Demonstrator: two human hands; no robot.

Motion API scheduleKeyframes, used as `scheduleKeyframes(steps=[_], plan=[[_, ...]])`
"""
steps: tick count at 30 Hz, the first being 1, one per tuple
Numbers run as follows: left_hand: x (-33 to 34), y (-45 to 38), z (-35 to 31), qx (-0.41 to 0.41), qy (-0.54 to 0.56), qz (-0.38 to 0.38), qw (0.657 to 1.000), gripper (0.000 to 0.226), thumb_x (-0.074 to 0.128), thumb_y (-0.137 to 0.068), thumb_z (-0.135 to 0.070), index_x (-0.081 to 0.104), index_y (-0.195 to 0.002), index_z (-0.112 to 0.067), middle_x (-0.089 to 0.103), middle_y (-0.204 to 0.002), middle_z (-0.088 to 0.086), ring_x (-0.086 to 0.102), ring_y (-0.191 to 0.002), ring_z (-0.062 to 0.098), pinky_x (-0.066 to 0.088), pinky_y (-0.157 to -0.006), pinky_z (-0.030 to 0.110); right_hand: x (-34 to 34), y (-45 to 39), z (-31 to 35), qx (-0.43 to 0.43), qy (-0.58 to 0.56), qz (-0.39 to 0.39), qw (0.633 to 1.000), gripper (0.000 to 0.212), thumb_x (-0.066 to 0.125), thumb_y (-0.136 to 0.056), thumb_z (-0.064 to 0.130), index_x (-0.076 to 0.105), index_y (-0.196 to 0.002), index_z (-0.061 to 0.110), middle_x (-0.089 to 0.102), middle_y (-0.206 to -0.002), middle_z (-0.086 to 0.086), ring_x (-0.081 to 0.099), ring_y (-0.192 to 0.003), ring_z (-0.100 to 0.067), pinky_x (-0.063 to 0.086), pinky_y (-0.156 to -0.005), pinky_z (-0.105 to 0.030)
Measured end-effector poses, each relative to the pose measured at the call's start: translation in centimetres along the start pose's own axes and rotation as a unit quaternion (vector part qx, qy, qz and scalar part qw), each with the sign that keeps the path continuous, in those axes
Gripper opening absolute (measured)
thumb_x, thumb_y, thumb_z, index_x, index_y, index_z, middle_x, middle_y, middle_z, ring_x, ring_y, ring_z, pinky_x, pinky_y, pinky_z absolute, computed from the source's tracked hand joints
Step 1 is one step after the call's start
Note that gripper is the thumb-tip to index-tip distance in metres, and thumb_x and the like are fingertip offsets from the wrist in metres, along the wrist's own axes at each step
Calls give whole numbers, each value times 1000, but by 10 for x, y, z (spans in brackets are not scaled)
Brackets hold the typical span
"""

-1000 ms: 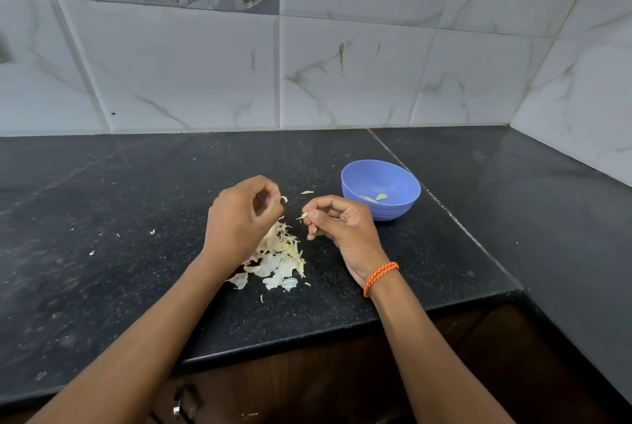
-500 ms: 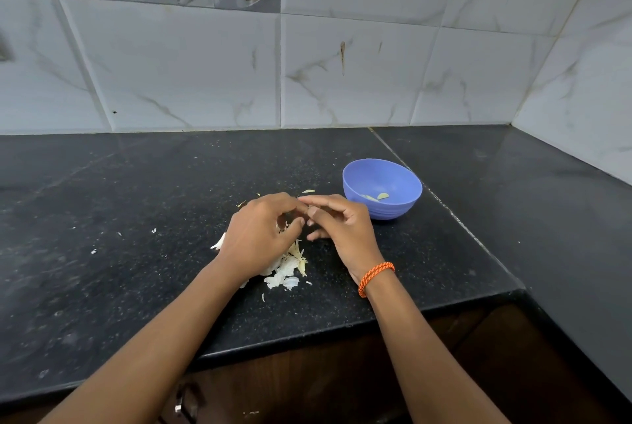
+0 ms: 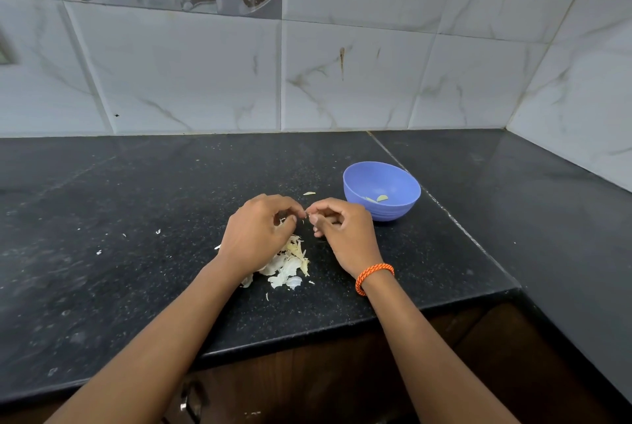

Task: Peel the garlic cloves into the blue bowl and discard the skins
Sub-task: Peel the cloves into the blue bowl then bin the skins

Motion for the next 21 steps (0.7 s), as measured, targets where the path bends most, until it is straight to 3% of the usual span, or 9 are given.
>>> scheduleKeyframes(steps=[2, 5, 10, 15, 21], plan=[[1, -1, 1, -8, 9, 5, 1000, 4, 75, -96, -42, 78, -95, -43, 69, -82, -21, 59, -90, 3, 47, -71, 31, 0, 0, 2, -2, -12, 13, 1000, 13, 72, -97, 2, 79, -99, 13, 79, -91, 2, 76, -81, -17, 66, -77, -34], [4, -4, 6, -22, 44, 12, 999, 12, 75, -95, -53, 79, -88, -44, 72, -82, -17, 59, -91, 3, 51, -74, 35, -1, 3, 7, 4, -34, 13, 999, 11, 82, -93, 11, 76, -103, 13, 78, -89, -1, 77, -80, -20, 66, -76, -36], [5, -5, 9, -29, 92, 18, 995, 13, 79, -92, -52, 79, -83, -43, 74, -79, -16, 61, -89, 5, 55, -79, 41, -2, 4, 7, -4, -51, -1, 999, 8, 82, -91, 4, 81, -97, 9, 80, -90, -1, 77, -81, -21, 64, -77, -31], [5, -4, 6, -25, 92, 9, 995, 12, 83, -91, -43, 79, -81, -37, 75, -78, -19, 64, -84, 8, 56, -78, 43, -2, 4, 3, 13, -86, 2, 996, 10, 74, -98, 7, 83, -104, 8, 81, -92, -5, 79, -83, -25, 66, -82, -40], [3, -4, 6, -25, 82, -4, 996, 13, 87, -88, -39, 77, -80, -37, 73, -77, -17, 62, -82, 7, 56, -74, 42, -1, 3, 1, 12, -61, 3, 998, 6, 77, -96, 7, 81, -101, 6, 80, -85, -6, 78, -77, -22, 66, -75, -35]])
Point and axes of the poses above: each hand's wrist, its own y-axis away from the middle knuckle, its own x-axis out of the palm, z = x × y, the point moved 4 cm from there along -y, towards the middle knuckle
